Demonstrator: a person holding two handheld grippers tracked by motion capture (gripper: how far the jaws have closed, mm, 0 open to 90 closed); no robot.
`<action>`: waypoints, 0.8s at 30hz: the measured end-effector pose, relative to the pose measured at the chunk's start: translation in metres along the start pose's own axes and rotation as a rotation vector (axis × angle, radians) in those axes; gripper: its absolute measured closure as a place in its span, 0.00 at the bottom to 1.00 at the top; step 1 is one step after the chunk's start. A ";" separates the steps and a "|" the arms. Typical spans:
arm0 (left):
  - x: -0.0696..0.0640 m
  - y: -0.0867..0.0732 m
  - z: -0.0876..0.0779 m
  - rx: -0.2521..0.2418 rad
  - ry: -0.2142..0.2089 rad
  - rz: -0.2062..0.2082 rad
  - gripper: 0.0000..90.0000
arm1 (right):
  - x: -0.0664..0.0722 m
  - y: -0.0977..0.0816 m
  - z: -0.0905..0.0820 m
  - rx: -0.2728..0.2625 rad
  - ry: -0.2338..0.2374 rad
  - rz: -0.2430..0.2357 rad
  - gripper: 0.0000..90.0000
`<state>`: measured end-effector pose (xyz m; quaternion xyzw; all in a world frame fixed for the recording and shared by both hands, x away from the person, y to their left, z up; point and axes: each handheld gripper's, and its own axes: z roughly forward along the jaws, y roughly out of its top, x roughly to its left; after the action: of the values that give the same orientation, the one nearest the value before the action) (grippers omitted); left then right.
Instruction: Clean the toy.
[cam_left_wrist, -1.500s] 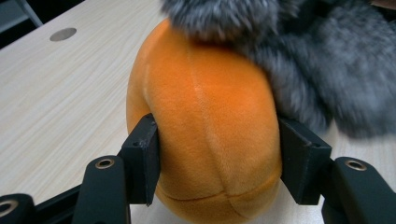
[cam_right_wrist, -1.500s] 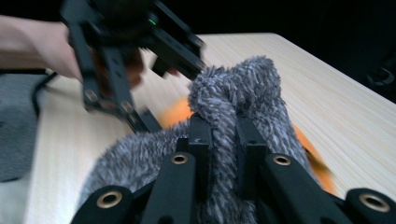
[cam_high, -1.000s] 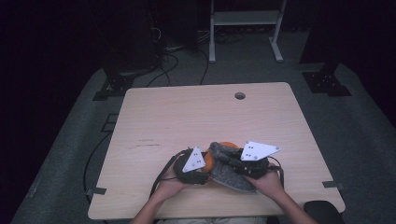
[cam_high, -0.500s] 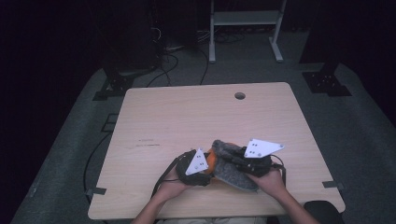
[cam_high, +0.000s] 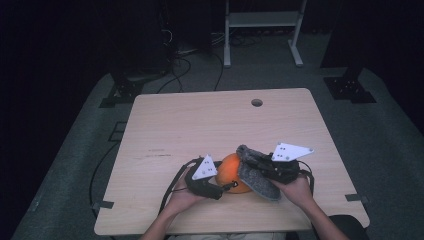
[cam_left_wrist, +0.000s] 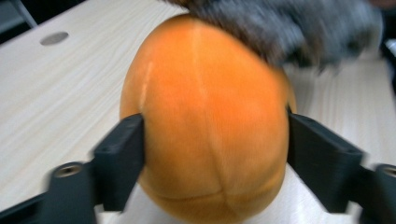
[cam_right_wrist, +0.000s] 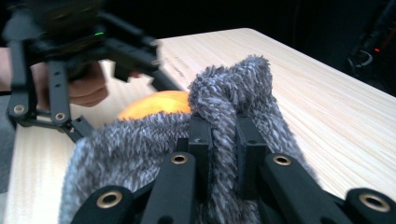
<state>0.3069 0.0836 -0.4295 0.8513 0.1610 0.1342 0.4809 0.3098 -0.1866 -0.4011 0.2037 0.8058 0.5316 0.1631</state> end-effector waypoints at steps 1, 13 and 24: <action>0.001 0.000 0.000 -0.011 -0.006 -0.032 0.19 | 0.003 0.001 0.002 -0.004 0.013 -0.012 0.88; 0.010 -0.012 -0.008 -0.001 -0.022 -0.038 0.37 | 0.006 0.000 0.005 0.024 0.007 -0.049 0.88; 0.014 -0.010 -0.006 -0.004 -0.016 -0.058 0.34 | 0.024 0.002 0.017 0.034 0.083 -0.108 0.88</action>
<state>0.3163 0.0989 -0.4340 0.8464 0.1816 0.1135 0.4876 0.2973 -0.1606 -0.4068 0.1406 0.8306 0.5163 0.1545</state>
